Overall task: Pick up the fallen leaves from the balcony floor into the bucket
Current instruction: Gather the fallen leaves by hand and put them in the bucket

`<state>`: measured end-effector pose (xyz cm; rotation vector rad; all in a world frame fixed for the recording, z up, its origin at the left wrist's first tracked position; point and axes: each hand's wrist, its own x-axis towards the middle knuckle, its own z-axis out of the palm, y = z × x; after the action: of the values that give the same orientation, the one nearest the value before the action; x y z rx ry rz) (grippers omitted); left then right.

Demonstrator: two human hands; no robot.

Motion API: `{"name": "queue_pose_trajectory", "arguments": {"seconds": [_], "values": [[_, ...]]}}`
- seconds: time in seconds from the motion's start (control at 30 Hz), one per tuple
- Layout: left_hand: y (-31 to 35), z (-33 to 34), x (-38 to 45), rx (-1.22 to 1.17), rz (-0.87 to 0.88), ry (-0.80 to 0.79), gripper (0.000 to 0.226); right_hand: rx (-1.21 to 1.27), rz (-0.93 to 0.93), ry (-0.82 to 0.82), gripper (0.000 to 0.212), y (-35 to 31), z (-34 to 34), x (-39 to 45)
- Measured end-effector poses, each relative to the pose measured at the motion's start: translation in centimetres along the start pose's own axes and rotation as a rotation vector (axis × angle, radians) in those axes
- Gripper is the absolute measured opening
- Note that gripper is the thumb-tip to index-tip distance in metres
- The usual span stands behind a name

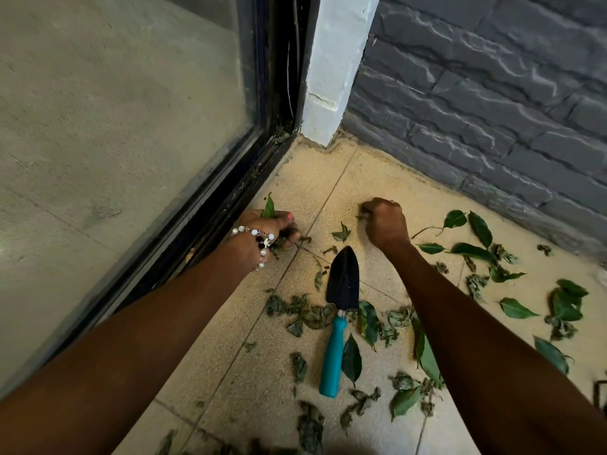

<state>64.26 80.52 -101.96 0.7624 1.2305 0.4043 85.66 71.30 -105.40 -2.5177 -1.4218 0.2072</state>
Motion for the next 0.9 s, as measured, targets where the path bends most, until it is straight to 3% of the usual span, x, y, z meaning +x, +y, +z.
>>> {"name": "queue_pose_trajectory", "arguments": {"seconds": [0.3,0.4,0.5,0.57,0.63,0.73,0.83,0.9], "values": [[-0.4,0.4,-1.0,-0.071,0.011,0.017,0.016,-0.067,-0.301,-0.082,0.017,-3.5,2.9,-4.2],[-0.1,0.3,-1.1,-0.095,0.026,0.019,0.017,-0.150,-0.266,-0.168,0.031,-3.4,3.4,-4.8],[0.4,-0.2,-1.5,-0.157,0.013,0.008,0.016,-0.196,-0.239,-0.156,0.028,-3.7,2.7,-5.0],[0.6,-0.5,-2.0,-0.190,0.005,-0.027,0.014,0.018,-0.187,-0.125,0.023,-4.3,1.7,-4.9],[0.8,-0.7,-2.6,-0.238,0.001,-0.069,0.012,0.504,0.040,-0.079,0.018,-5.6,0.5,-5.0],[0.6,-1.3,-3.1,-0.304,0.009,-0.084,0.011,1.263,0.416,-0.172,0.016,-9.1,-1.2,-6.1],[-0.1,-1.6,-3.6,-0.301,0.049,-0.015,0.010,1.589,0.532,-0.314,0.013,-12.0,-2.7,-7.4],[-0.6,-1.7,-3.8,-0.247,0.084,0.089,0.011,1.668,0.541,-0.358,0.011,-13.4,-3.6,-8.2]]}}
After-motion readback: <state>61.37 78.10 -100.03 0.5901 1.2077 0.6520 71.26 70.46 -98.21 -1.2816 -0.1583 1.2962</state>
